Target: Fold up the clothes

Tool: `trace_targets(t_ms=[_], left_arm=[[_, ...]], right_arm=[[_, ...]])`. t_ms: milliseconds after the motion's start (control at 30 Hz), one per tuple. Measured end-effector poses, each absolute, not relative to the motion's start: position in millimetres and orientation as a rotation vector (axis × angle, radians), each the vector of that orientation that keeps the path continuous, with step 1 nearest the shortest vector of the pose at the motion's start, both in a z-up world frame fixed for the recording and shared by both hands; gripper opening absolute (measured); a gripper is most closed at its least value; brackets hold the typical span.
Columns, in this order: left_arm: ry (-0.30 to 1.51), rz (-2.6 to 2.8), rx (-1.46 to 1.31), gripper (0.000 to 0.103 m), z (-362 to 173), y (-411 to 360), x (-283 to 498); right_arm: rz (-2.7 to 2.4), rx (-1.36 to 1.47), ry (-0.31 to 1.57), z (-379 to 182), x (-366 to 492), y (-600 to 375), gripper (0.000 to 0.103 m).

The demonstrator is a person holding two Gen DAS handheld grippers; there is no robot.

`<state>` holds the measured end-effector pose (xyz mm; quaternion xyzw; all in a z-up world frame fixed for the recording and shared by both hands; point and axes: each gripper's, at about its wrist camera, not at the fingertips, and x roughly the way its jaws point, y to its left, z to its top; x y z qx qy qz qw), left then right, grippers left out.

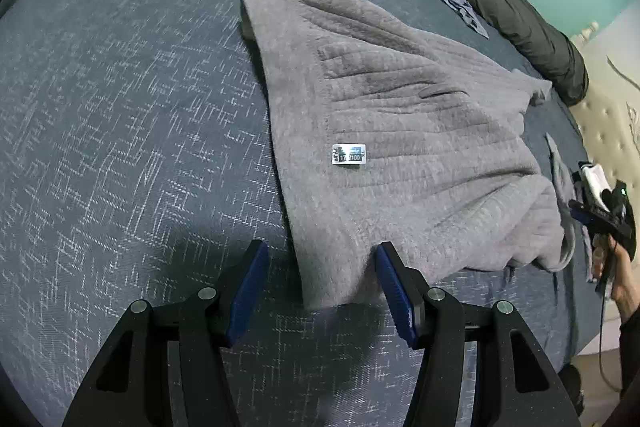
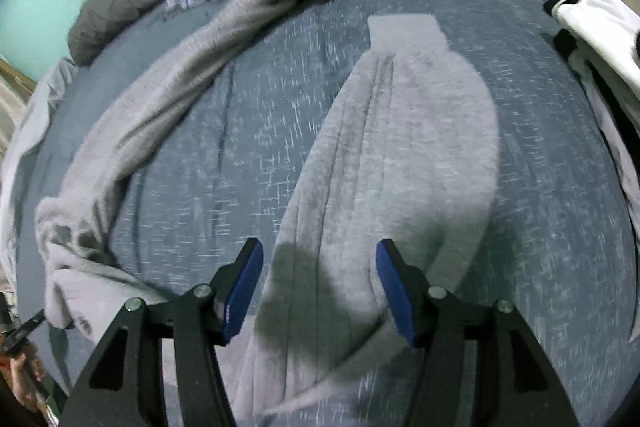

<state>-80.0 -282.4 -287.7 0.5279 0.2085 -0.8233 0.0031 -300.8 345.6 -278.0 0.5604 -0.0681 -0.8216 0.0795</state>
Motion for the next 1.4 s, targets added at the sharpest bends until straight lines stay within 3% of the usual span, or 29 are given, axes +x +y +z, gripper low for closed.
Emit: trace_targets(t_ms=[67,100,167,267,367,567,600,633,800,1133,1300,1333,1400], left_arm=[[0.634,-2.591,1.65,0.06,-287.5,-281.8,-80.9],[0.638,-2.593,1.649,0.06,-287.3,-281.9,-81.6],[0.64,-2.6,1.647,0.06,-287.6,-281.0,-84.2],[0.631,-2.603,1.661,0.059,-289.0,-279.9,-87.3],[0.612,-2.622,1.678,0.04,-287.8,-275.9,-89.5],[0.553,-2.645,1.675,0.018,-276.5,-265.4,-91.5],[0.537,-2.647,1.668,0.006,-273.5,-264.1,-91.1],[0.522,-2.65,1.662,0.003,-270.5,-262.8,-90.6],[0.512,-2.665,1.638,0.003,-261.1,-264.4,-82.4],[0.502,-2.665,1.632,0.003,-250.8,-253.6,-80.2],[0.493,-2.677,1.615,0.003,-240.6,-250.2,-76.6],[0.491,-2.679,1.611,0.003,-238.9,-250.4,-75.6],[0.482,-2.682,1.605,0.003,-236.7,-250.9,-74.4]], right_arm=[[-2.448,1.69,-0.153,-286.2,-302.0,339.9,0.041],[-2.442,1.697,-0.128,-290.3,-302.6,337.1,0.036],[-2.432,1.704,-0.092,-297.1,-302.8,332.9,0.012],[-2.45,1.67,-0.087,-293.0,-297.5,335.1,0.004],[-2.485,1.594,-0.121,-275.6,-292.1,342.3,0.003],[-2.546,1.375,-0.242,-219.5,-271.8,367.9,0.003],[-2.553,1.34,-0.264,-210.1,-266.9,373.8,0.003],[-2.558,1.303,-0.288,-200.9,-259.0,382.9,0.003],[-2.573,1.234,-0.344,-193.3,-211.4,425.3,0.003],[-2.447,1.551,-0.215,-272.6,-133.7,441.5,0.003],[-2.486,1.505,-0.165,-249.6,-133.4,434.1,0.005],[-2.501,1.489,-0.156,-243.0,-134.5,433.2,0.006],[-2.532,1.455,-0.131,-229.7,-138.7,430.4,0.022]])
